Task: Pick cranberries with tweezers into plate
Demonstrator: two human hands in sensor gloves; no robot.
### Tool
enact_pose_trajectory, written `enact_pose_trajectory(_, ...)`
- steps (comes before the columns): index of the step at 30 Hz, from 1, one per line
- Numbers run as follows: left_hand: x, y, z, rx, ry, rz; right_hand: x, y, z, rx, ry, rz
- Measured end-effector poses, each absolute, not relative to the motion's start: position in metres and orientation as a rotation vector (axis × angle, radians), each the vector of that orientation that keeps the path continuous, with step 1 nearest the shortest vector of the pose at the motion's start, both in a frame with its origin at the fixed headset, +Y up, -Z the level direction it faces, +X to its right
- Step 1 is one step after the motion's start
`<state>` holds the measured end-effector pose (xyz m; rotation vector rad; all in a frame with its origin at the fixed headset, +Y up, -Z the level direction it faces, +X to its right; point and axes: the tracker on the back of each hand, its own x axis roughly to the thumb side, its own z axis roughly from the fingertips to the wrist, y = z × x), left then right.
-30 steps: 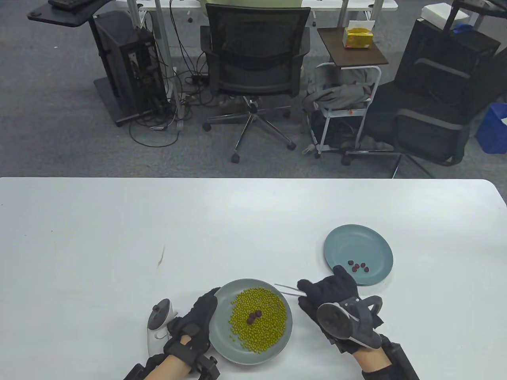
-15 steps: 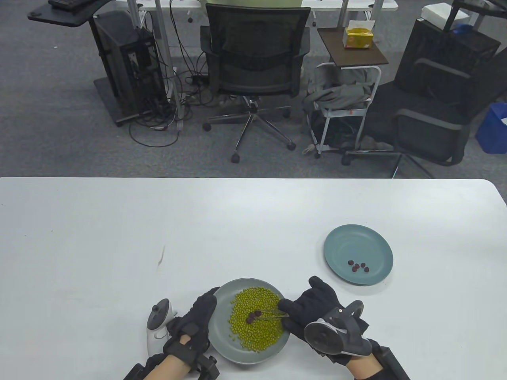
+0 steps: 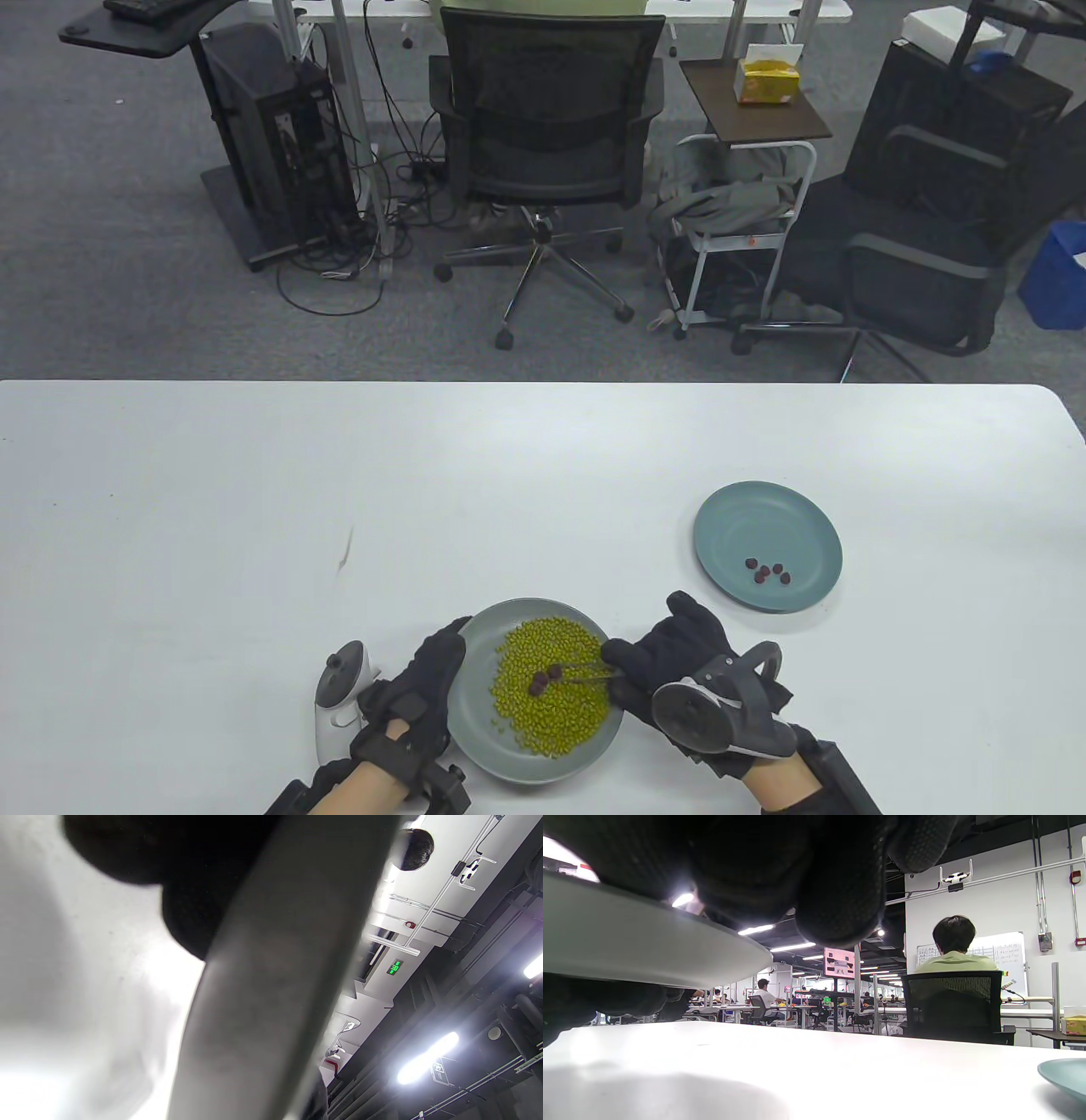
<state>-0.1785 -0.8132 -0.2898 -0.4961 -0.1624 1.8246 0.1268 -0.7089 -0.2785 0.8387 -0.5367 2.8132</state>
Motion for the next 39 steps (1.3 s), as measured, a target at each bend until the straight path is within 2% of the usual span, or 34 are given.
enact_pose_trajectory(9,-0.178,-0.814,-0.29,-0.497,-0.161,1.824,0.128,-0.702,-0.276,0.837,-0.617,2.801)
enact_pose_trajectory(14,-0.178,-0.814,-0.29,-0.496,-0.159,1.827,0.147,-0.689,-0.282,0.715,-0.685,2.779)
enact_pose_trajectory(19,-0.178,-0.814,-0.29,-0.496,-0.162,1.825,0.19,-0.679,-0.299,0.472,-0.716,2.787)
enact_pose_trajectory(23,-0.179,-0.813,-0.29,-0.494,-0.171,1.817,0.243,-0.679,-0.32,0.073,-0.729,2.859)
enact_pose_trajectory(25,-0.178,-0.813,-0.29,-0.495,-0.174,1.821,0.278,-0.689,-0.334,-0.22,-0.625,2.891)
enact_pose_trajectory(29,-0.178,-0.816,-0.29,-0.502,-0.168,1.812,0.32,-0.715,-0.348,-0.488,-0.468,2.845)
enact_pose_trajectory(33,-0.177,-0.819,-0.29,-0.514,-0.157,1.812,0.33,-0.734,-0.359,-0.576,-0.328,2.896)
enact_pose_trajectory(39,-0.177,-0.819,-0.29,-0.512,-0.157,1.811,0.331,-0.743,-0.364,-0.633,-0.271,2.944)
